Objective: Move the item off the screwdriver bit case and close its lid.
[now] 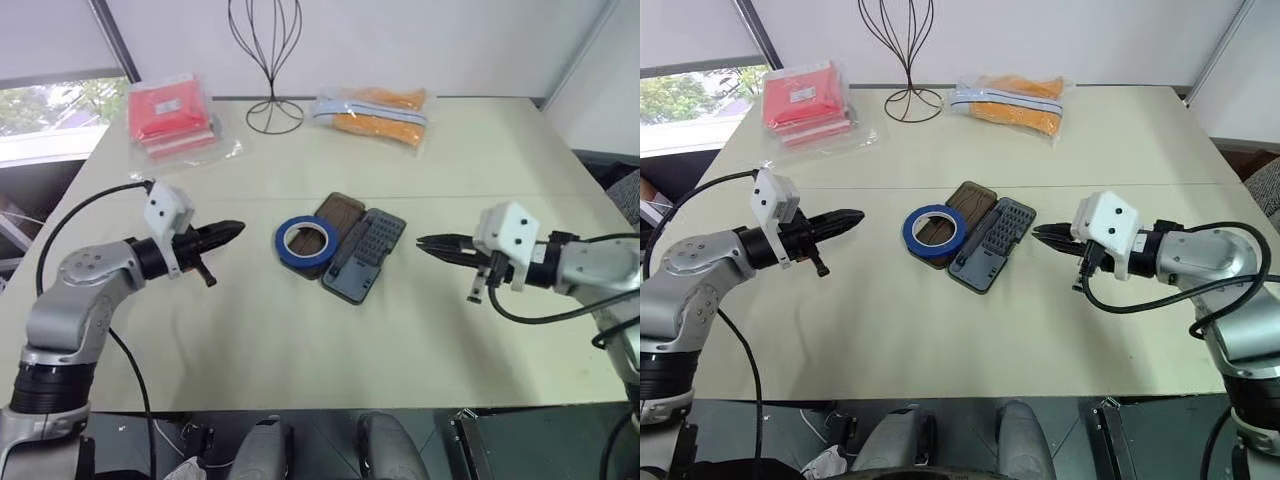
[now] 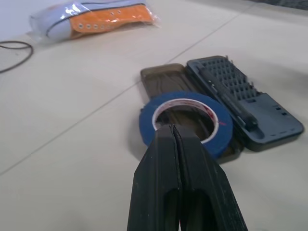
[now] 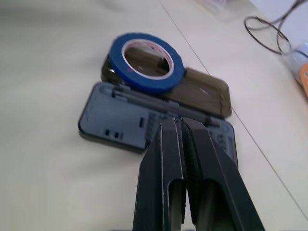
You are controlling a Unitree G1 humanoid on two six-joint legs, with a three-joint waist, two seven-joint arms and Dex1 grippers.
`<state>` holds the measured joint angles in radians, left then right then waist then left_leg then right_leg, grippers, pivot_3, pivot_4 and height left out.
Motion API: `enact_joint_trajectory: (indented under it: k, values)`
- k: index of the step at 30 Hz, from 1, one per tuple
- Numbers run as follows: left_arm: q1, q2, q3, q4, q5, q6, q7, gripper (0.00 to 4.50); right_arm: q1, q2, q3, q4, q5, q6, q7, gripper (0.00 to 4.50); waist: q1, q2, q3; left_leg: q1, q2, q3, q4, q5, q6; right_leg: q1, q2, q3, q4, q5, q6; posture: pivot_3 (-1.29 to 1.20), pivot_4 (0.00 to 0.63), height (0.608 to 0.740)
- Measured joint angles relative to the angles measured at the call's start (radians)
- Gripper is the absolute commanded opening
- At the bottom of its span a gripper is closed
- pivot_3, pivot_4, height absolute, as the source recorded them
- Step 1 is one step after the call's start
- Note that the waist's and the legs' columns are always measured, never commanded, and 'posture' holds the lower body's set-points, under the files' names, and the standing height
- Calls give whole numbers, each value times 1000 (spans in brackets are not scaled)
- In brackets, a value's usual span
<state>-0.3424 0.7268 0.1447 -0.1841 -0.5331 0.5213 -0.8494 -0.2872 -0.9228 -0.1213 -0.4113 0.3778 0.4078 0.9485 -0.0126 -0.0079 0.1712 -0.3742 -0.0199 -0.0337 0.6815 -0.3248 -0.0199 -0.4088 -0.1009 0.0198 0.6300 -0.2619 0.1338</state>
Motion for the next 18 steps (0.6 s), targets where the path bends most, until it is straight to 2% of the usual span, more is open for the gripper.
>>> enact_joint_trajectory:
  k: [18]
  values:
    - [-50,-5,-14,53,12,1,-9,0,-15,7,26,-1,-3,1,-21,164,1,-2,1,0,0,0,0,0,0,0,0,0,0,0,0,0,150,740]
